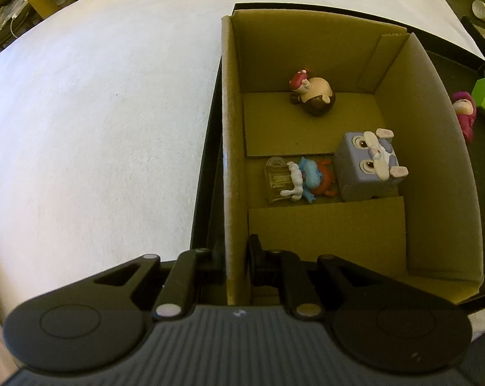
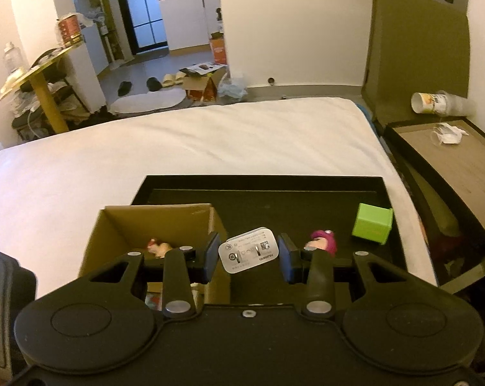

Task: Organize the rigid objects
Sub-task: 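Lift the white charger with the right gripper and carry it over the box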

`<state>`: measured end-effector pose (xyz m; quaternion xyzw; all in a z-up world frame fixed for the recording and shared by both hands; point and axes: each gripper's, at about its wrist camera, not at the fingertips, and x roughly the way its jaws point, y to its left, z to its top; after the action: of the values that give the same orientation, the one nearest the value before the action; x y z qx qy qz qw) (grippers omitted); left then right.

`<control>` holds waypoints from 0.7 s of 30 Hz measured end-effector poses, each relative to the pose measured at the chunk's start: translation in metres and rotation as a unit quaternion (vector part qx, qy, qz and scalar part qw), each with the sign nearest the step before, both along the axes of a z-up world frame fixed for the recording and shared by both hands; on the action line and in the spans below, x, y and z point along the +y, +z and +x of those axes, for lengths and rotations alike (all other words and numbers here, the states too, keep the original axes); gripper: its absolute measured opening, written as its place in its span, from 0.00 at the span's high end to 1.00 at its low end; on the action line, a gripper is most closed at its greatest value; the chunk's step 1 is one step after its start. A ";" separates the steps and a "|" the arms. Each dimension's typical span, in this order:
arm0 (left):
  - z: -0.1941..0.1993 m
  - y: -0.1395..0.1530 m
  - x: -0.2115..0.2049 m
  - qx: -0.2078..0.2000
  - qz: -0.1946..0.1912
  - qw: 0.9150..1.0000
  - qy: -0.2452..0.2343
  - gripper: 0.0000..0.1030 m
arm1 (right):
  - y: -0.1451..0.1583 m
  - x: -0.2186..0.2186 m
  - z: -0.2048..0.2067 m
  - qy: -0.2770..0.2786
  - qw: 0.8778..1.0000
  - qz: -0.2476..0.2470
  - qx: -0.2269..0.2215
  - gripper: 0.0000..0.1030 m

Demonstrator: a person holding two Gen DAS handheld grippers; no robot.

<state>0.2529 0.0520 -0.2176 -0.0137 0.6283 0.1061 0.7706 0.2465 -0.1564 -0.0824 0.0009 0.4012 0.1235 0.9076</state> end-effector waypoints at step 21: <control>0.001 0.001 0.005 0.000 -0.007 1.000 -0.003 0.89 | -0.007 0.038 -0.006 0.070 0.997 0.032 0.032 0.63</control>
<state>0.2536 0.0568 -0.2165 -0.0171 0.6294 0.0996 0.7705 0.2404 -0.1182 -0.0897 0.0055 0.4248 0.1988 0.8832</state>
